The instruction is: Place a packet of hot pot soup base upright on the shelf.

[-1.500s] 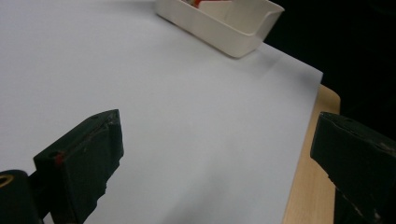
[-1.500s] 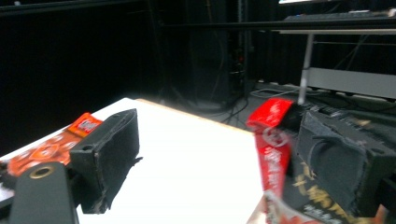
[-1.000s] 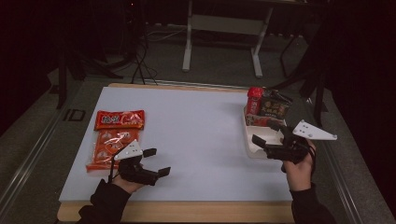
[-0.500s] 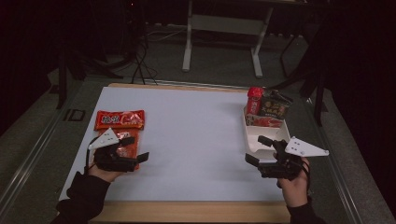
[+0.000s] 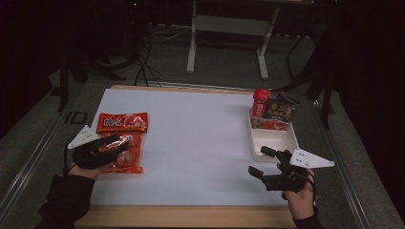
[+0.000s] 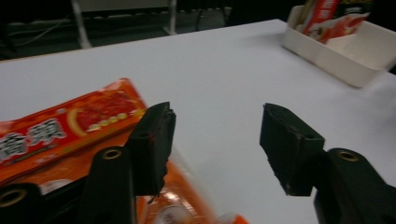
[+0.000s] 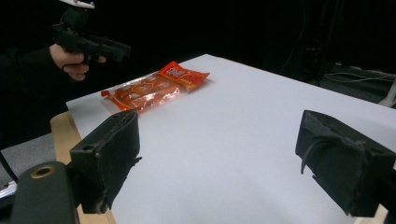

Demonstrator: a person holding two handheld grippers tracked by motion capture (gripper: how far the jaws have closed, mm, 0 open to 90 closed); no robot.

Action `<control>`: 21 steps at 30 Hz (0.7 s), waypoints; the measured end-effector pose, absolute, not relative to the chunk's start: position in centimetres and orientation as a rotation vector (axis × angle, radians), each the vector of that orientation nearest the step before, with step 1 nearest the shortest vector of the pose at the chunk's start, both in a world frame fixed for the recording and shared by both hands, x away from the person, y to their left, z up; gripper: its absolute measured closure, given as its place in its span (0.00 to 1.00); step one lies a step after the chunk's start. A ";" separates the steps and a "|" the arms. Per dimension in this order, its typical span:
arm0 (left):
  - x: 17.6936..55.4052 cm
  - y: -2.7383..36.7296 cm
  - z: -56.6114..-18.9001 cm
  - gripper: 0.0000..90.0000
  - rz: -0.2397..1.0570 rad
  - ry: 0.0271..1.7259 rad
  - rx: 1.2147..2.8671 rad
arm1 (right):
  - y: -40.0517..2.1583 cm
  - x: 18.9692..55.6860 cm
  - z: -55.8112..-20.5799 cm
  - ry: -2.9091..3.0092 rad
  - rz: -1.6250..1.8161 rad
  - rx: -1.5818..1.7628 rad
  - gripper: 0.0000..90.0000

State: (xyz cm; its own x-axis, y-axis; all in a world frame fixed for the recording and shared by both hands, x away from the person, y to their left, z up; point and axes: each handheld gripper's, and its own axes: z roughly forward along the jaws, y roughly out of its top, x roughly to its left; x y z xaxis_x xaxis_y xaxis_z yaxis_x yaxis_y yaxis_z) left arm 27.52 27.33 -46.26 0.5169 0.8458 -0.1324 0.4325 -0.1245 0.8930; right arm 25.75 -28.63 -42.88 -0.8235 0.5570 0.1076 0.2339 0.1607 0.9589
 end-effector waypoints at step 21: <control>30.7 34.0 -50.9 1.00 0.576 1.418 1.760 | -28.3 25.5 -42.9 2.182 1.727 0.750 0.15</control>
State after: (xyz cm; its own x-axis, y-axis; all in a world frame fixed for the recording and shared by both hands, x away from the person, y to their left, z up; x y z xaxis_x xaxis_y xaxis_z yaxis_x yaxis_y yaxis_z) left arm 30.70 33.99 -50.89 0.2720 0.9541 -0.1254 0.5967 -0.0650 0.7998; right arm 25.48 -28.34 -42.93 -0.8334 0.5412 0.1123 0.2334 0.1605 0.9590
